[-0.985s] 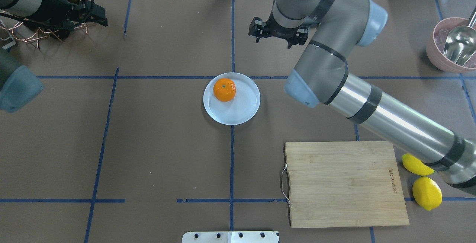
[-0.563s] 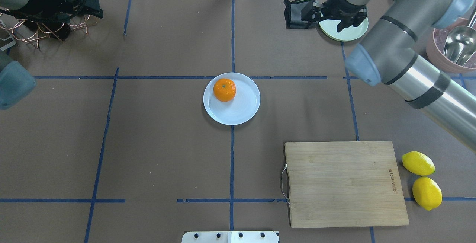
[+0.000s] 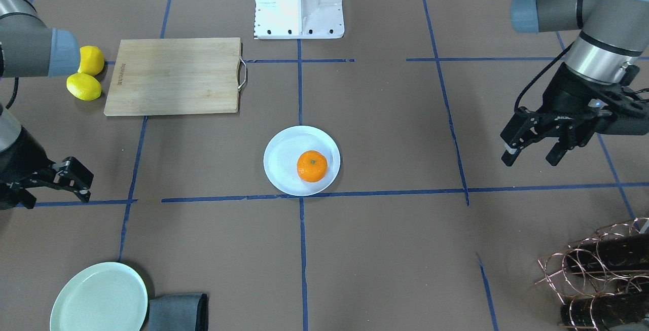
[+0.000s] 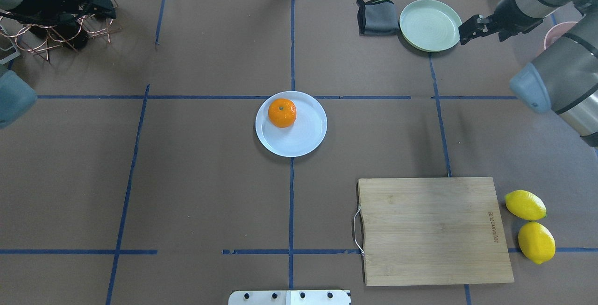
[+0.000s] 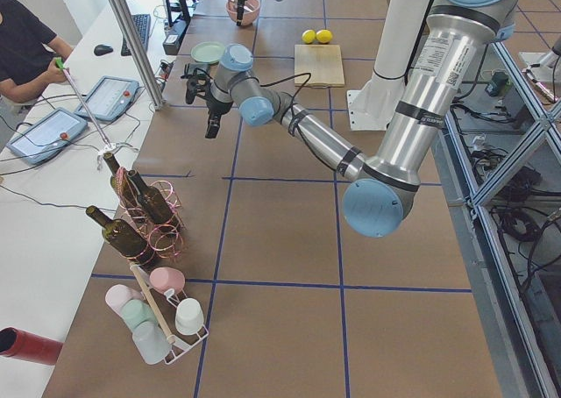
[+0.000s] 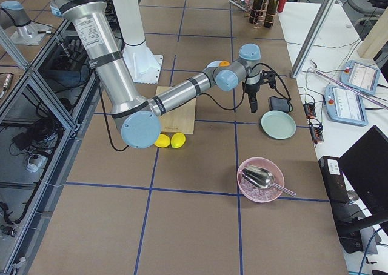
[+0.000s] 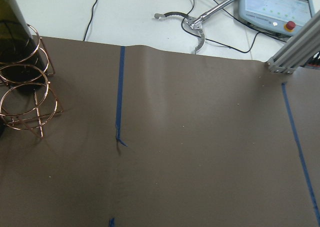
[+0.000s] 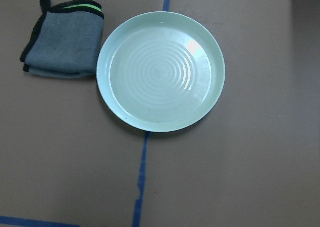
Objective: Pick orange to plate
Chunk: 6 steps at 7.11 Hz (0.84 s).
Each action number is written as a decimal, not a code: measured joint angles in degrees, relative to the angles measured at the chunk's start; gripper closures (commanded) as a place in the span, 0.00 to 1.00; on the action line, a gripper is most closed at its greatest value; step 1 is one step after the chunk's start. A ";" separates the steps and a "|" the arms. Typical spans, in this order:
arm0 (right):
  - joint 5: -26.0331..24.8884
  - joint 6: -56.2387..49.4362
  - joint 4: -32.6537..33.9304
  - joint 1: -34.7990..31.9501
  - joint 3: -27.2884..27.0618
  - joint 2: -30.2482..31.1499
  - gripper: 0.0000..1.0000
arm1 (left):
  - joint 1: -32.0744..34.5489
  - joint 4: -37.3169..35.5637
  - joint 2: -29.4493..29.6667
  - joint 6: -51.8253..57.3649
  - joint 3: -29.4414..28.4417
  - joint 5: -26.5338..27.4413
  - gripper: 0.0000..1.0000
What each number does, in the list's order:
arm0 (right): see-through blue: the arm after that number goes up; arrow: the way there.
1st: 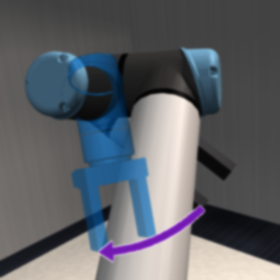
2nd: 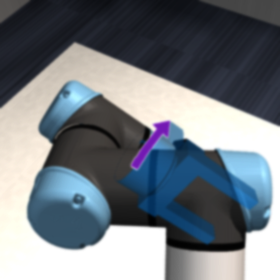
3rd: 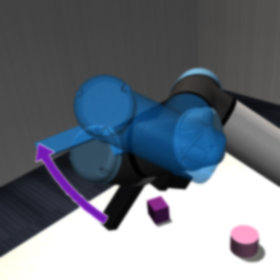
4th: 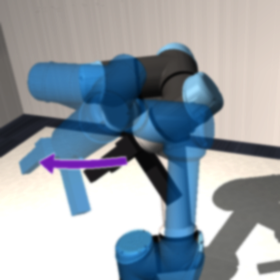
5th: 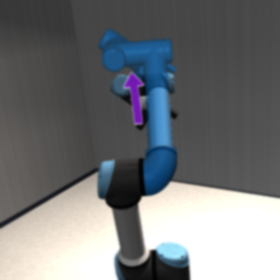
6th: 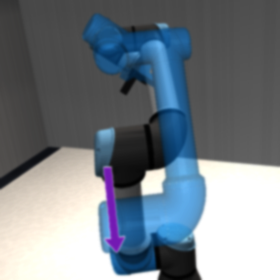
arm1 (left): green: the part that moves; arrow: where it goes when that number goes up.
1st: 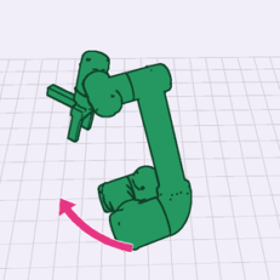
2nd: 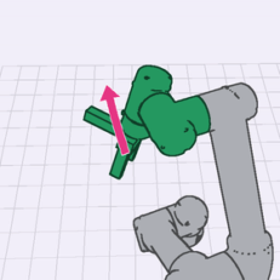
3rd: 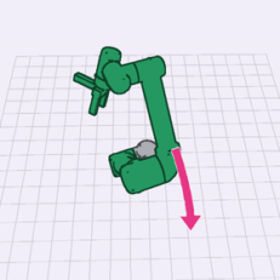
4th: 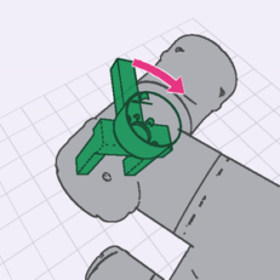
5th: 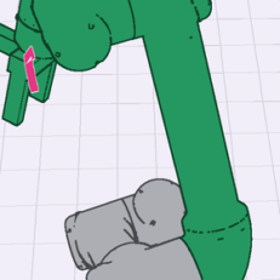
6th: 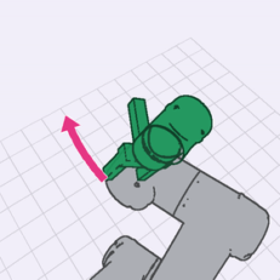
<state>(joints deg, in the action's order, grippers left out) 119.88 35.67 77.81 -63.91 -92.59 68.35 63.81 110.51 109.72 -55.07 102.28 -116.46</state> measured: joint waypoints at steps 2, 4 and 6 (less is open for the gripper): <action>6.42 -9.96 -1.11 -6.19 0.97 5.28 0.00 | 6.65 -5.44 -3.00 17.20 -0.92 -4.69 0.00; 16.66 -19.35 -0.93 -14.49 0.85 12.10 0.00 | 13.39 -11.69 -7.38 37.04 -1.04 -7.43 0.00; 24.86 -23.49 -0.83 -20.08 0.72 17.52 0.00 | 20.17 -14.47 -12.55 48.86 -1.75 -12.26 0.00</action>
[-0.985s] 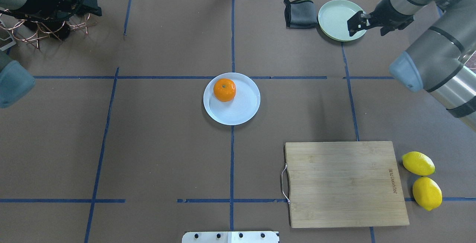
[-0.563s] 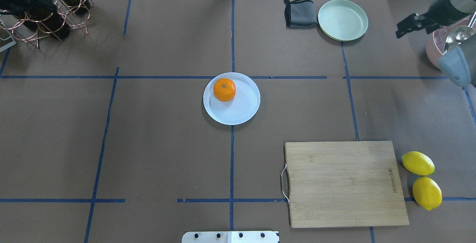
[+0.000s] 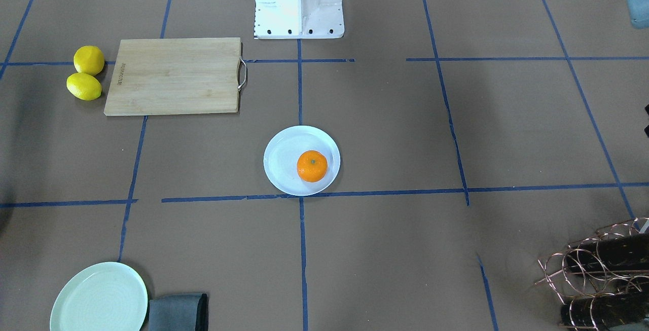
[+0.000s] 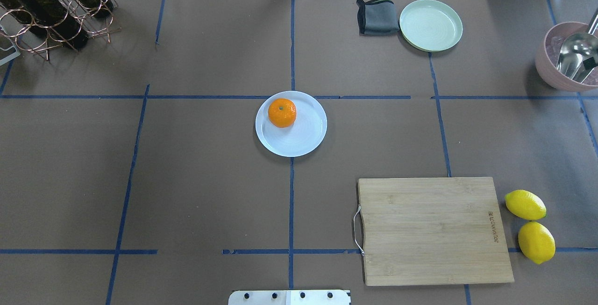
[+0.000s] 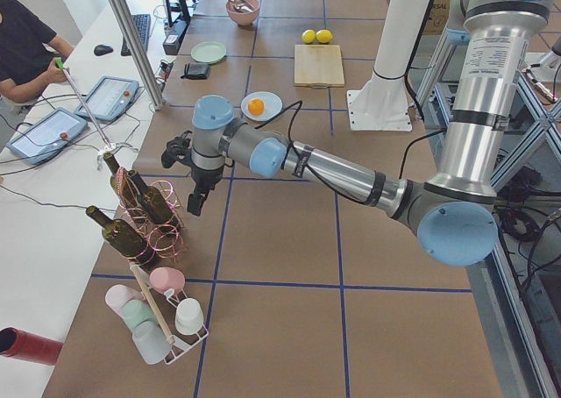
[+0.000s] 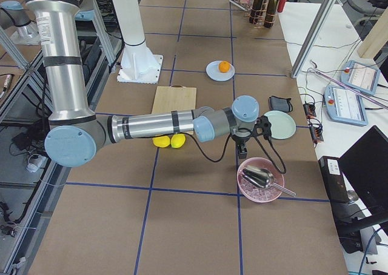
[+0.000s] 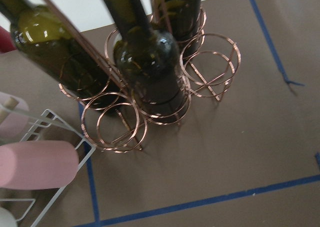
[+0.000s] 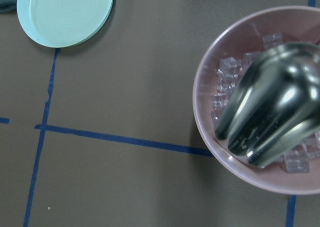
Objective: Pick orange to plate
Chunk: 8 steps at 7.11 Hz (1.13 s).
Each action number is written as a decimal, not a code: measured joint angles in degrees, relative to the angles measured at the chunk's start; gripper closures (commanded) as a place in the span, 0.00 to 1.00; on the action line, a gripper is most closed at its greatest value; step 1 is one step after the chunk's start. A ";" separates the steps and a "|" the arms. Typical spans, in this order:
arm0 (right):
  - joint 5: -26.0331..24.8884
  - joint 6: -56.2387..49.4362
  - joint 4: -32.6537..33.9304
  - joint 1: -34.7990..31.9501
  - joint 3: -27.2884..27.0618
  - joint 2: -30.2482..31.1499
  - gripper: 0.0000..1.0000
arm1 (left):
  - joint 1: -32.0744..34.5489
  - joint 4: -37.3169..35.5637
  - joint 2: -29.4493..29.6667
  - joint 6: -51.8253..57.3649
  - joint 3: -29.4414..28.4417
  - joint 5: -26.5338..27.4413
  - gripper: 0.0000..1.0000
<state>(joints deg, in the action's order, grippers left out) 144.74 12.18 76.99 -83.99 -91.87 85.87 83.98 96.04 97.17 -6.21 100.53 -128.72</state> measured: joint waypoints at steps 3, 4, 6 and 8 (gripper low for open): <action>3.32 -8.65 0.11 -4.25 0.35 6.22 0.00 | 8.50 -10.80 -3.48 17.43 -2.91 -3.99 0.00; 3.46 -10.51 0.15 -5.25 0.39 7.50 0.00 | 9.46 -12.62 -5.21 19.57 -3.78 -4.27 0.00; 3.51 -11.54 0.52 -6.72 0.44 8.46 0.00 | 9.89 -13.35 -7.54 20.53 -6.18 -4.41 0.00; 3.31 -11.64 2.35 -7.53 0.17 8.53 0.00 | 9.78 -13.34 -7.77 20.38 -9.36 -4.51 0.00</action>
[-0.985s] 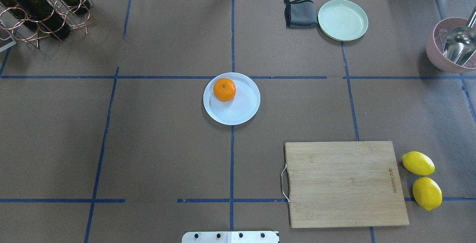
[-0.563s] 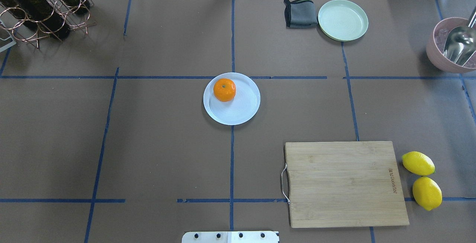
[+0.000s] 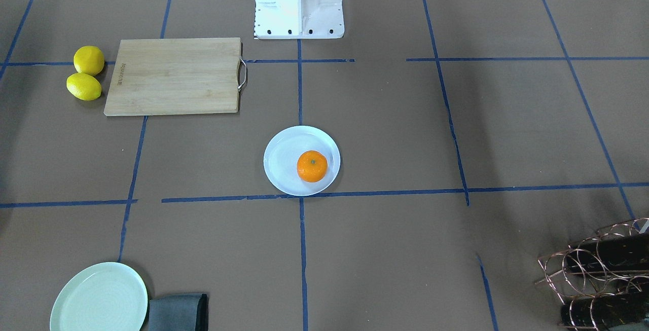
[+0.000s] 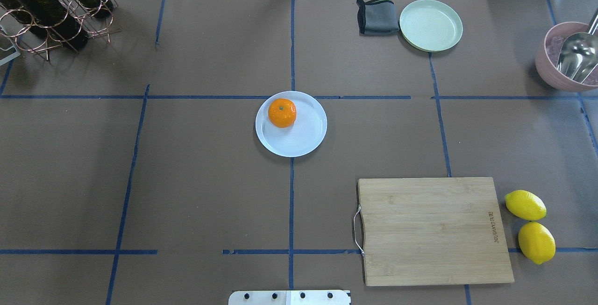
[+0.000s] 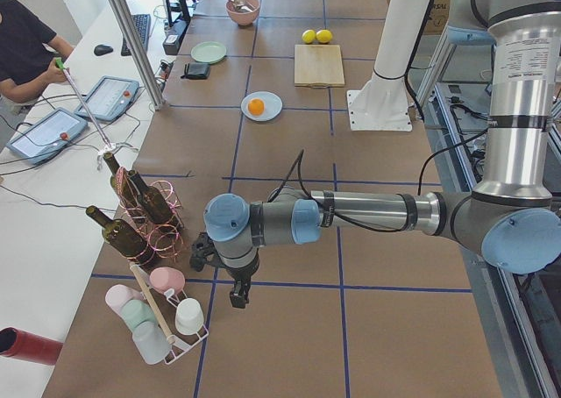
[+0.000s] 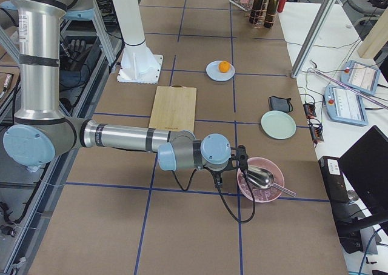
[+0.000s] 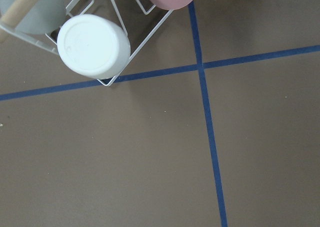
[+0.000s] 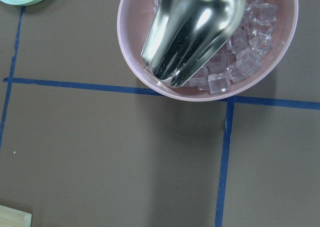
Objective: Pick orange to plate
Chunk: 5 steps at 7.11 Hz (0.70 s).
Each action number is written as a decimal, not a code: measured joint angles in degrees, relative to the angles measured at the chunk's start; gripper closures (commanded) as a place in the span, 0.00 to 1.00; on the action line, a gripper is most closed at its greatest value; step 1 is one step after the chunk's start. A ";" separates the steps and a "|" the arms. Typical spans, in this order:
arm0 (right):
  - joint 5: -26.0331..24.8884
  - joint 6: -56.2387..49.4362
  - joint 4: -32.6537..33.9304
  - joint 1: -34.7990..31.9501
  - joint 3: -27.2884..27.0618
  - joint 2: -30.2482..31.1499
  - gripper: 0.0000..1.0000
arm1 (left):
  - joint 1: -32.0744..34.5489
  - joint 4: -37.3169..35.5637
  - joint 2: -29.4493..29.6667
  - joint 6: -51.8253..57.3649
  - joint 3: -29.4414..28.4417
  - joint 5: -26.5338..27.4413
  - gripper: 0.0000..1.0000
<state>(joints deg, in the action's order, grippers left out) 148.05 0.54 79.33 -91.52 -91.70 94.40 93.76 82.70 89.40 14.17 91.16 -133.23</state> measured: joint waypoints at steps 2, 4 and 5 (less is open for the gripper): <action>-0.64 0.01 3.59 0.28 -0.18 -0.50 0.00 | -0.06 0.08 -0.02 -0.08 -1.02 -1.34 0.00; -2.58 0.07 8.31 0.51 -0.38 -1.63 0.00 | -0.06 0.11 -0.02 -0.13 -1.11 -2.32 0.00; -3.42 0.07 9.34 0.57 -0.57 -1.91 0.00 | -0.06 0.15 0.00 -0.15 -1.11 -2.42 0.00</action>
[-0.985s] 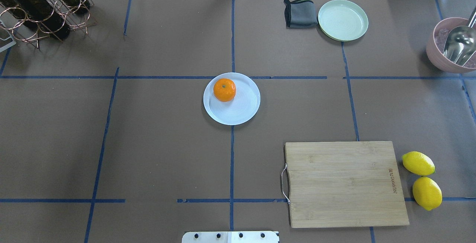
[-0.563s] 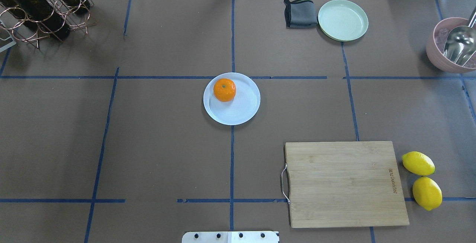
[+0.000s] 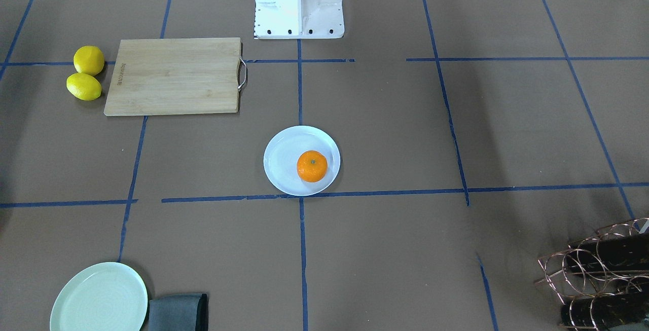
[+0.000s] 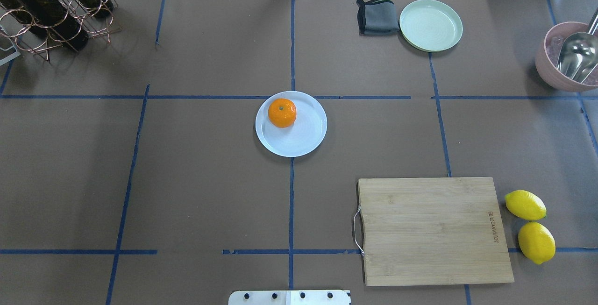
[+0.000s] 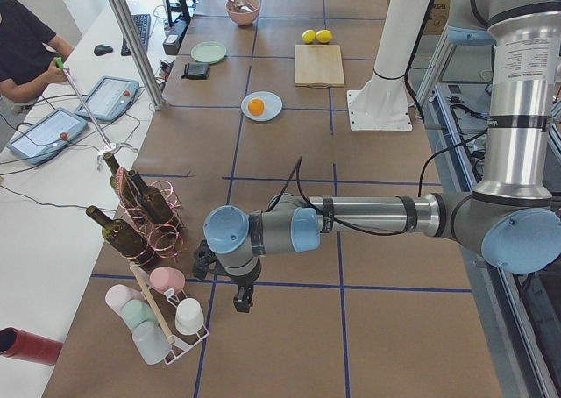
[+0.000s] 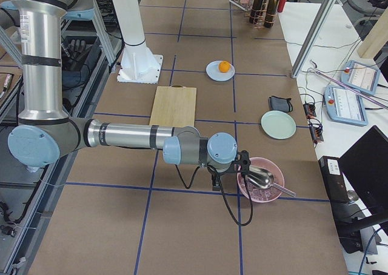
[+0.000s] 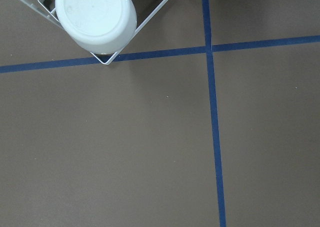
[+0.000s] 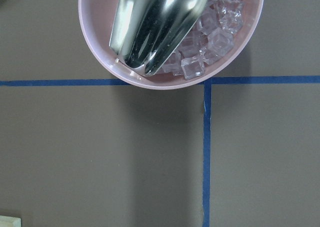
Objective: Pick orange to plate
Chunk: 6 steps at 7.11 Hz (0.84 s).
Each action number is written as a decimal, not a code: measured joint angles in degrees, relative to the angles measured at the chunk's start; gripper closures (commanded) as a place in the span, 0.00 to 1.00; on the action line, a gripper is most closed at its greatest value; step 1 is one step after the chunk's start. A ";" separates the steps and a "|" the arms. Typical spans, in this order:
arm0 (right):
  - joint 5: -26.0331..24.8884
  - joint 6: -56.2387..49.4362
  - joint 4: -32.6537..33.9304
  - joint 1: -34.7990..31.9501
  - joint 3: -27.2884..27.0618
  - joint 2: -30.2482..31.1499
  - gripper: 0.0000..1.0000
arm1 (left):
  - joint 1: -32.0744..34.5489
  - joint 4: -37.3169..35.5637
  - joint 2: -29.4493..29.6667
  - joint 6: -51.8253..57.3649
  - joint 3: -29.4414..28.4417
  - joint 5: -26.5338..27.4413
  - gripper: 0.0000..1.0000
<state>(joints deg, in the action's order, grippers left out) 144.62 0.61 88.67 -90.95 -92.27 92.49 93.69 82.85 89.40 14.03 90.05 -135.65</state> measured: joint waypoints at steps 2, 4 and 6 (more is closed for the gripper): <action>-2.06 0.00 0.72 0.05 -0.84 -0.10 0.00 | 0.00 0.03 0.02 0.03 0.01 -0.07 0.00; -5.10 -0.03 0.81 0.01 -1.38 -0.06 0.00 | 0.00 0.03 0.12 0.07 -0.01 -0.11 0.00; -7.58 -0.15 1.06 0.04 -1.48 -0.05 0.00 | 0.00 0.03 0.39 0.03 -0.12 -0.06 0.00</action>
<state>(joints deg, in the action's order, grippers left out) 137.04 0.46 89.73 -90.91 -93.76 92.44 93.69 82.88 89.79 14.05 89.94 -135.71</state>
